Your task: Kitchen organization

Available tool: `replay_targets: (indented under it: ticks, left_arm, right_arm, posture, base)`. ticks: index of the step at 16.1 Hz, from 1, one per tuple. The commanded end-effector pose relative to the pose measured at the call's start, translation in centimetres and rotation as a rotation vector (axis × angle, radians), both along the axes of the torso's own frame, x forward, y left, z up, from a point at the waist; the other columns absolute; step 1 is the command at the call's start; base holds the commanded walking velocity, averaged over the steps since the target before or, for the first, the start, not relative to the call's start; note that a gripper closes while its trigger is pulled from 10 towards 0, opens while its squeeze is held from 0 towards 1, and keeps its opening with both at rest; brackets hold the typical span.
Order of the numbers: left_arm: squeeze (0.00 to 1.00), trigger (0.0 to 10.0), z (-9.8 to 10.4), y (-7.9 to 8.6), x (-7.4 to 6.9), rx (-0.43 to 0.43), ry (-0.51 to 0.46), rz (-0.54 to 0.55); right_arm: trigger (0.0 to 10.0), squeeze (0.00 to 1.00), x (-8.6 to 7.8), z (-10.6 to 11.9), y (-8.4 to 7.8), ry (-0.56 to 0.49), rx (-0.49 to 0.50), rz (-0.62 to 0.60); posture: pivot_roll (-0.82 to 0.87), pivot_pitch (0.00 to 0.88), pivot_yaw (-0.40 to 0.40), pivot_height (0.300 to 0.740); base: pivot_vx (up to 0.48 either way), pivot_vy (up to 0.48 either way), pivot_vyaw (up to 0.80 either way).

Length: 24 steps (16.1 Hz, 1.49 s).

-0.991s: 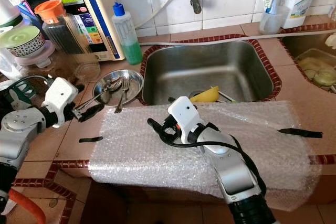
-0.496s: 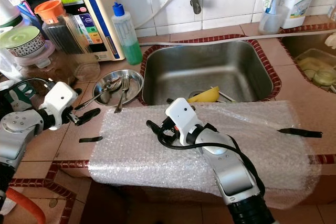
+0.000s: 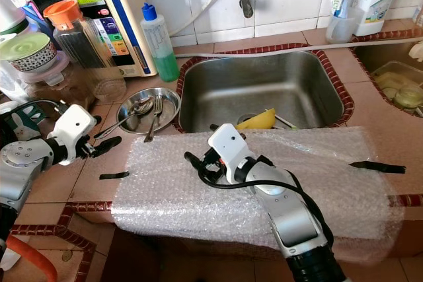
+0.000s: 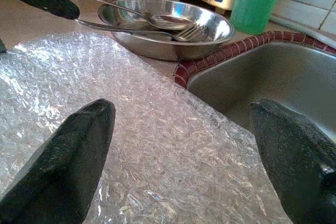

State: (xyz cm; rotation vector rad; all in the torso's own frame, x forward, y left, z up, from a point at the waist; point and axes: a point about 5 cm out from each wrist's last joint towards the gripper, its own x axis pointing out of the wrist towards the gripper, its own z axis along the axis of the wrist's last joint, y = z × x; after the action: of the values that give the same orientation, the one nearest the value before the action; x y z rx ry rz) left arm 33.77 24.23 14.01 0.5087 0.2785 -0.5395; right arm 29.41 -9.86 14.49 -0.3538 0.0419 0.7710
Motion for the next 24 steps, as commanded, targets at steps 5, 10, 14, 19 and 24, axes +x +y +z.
replay_targets:
  ticks: [5, 10, 14, 19, 24]
  left_arm:
    - [0.0, 2.7, -0.12, -0.01, 0.1, 0.022, 0.024, -0.02]
    - [0.0, 0.0, -0.09, -0.16, 0.18, 0.02, 0.014, -0.025]
    - [0.0, 0.0, -0.13, -0.23, 0.2, 0.02, 0.009, -0.025]
    - [0.0, 0.0, -0.14, -0.26, 0.22, 0.019, 0.006, -0.027]
    - [0.0, 0.0, 0.14, -0.34, 0.33, 0.018, -0.008, -0.031]
  right_arm:
    - [10.0, 0.0, -0.32, 0.54, 0.6, -0.025, 0.006, 0.026]
    - [10.0, 0.0, -0.42, 0.83, 0.76, -0.031, 0.033, 0.043]
    - [10.0, 0.0, -0.58, 1.24, 0.93, -0.037, 0.059, 0.067]
    - [10.0, 0.0, -0.58, 1.32, 0.98, -0.043, 0.056, 0.074]
    - [10.0, 0.0, -0.46, 1.36, 0.92, -0.051, 0.049, 0.064]
  posture:
    - [-0.3, 0.09, 0.213, 0.74]
    - [-0.3, 0.087, 0.21, 0.74]
    - [-0.3, 0.086, 0.208, 0.74]
    - [-0.3, 0.085, 0.204, 0.74]
    - [-0.3, 0.083, 0.208, 0.74]
  base:
    - [0.0, 0.0, 0.0]
    - [0.0, 0.0, 0.0]
    - [0.0, 0.0, 0.0]
    - [0.0, 0.0, 0.0]
    - [0.0, 0.0, 0.0]
